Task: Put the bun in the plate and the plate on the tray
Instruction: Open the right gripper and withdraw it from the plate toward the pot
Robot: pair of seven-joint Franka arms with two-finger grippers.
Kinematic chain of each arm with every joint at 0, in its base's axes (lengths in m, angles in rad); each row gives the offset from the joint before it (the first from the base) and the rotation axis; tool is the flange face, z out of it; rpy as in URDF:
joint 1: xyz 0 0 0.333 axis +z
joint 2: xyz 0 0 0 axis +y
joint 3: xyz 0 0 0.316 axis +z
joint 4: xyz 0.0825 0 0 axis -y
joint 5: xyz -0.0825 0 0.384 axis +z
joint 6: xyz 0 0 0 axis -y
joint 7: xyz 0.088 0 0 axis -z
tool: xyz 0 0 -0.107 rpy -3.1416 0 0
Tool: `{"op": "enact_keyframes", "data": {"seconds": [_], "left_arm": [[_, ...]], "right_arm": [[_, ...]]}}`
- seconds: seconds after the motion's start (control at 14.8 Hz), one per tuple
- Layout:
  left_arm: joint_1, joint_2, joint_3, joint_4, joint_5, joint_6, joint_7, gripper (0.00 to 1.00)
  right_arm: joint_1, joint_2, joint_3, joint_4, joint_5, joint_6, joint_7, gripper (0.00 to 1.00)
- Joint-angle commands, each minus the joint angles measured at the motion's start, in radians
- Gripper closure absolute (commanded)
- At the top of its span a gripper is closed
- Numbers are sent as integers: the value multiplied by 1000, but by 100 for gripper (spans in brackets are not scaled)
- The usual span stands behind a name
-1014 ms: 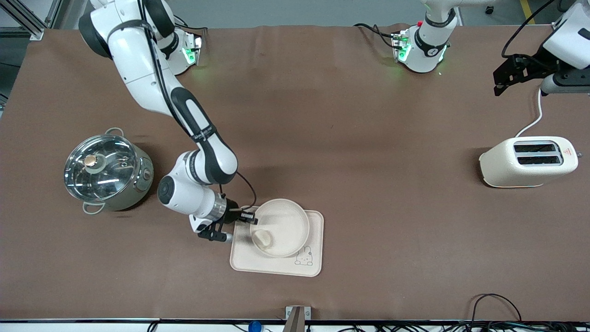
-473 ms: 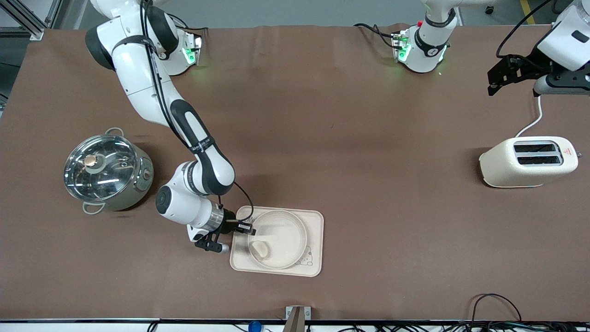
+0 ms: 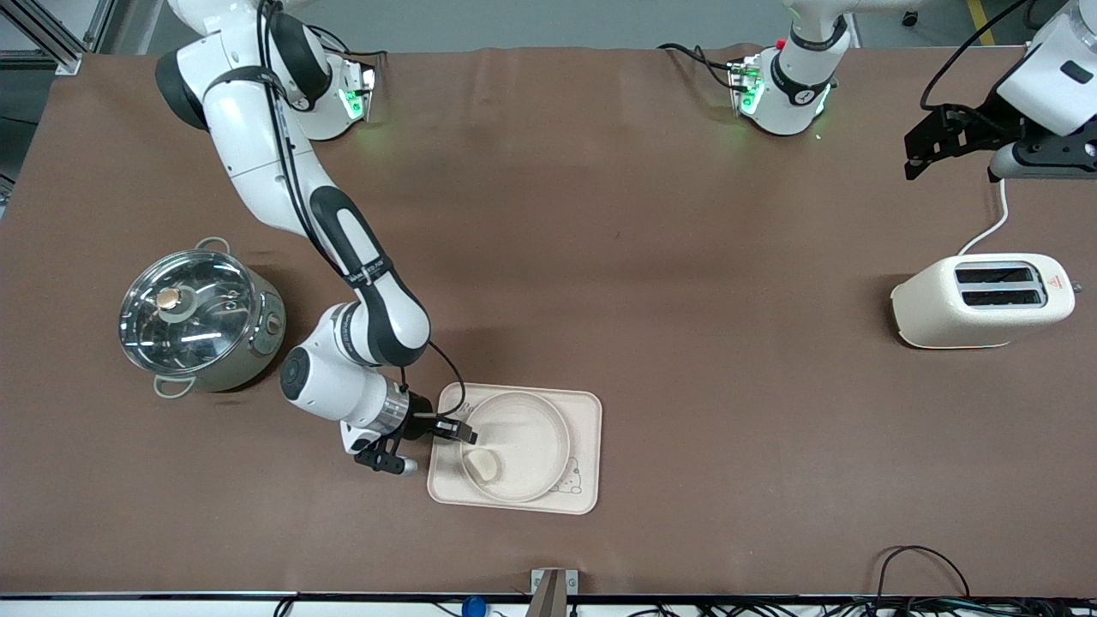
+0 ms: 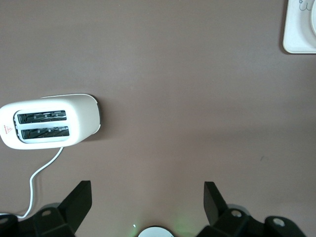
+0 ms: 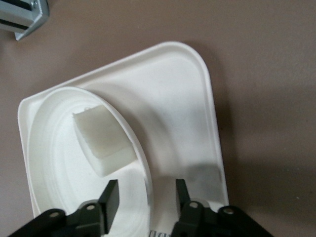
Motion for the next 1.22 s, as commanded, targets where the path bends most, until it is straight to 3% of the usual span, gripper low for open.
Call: {"op": "enact_keyframes", "data": {"seconds": [0.0, 0.41, 0.54, 0.95, 1.15], "left_arm": [[-4, 23, 4, 26, -14, 8, 0, 0], [1, 17, 4, 23, -19, 17, -2, 0], [2, 17, 6, 23, -19, 17, -2, 0], [2, 14, 6, 23, -17, 17, -2, 0], [2, 17, 6, 24, -16, 17, -2, 0]], "right_arm": [[-13, -56, 12, -33, 11, -40, 9, 4], [-30, -285, 4, -209, 2, -218, 13, 0], [-32, -380, -24, -286, -23, -262, 6, 0], [-50, -656, -113, -308, -401, -590, 2, 0], [-77, -743, -117, -309, -558, -687, 6, 0]]}}
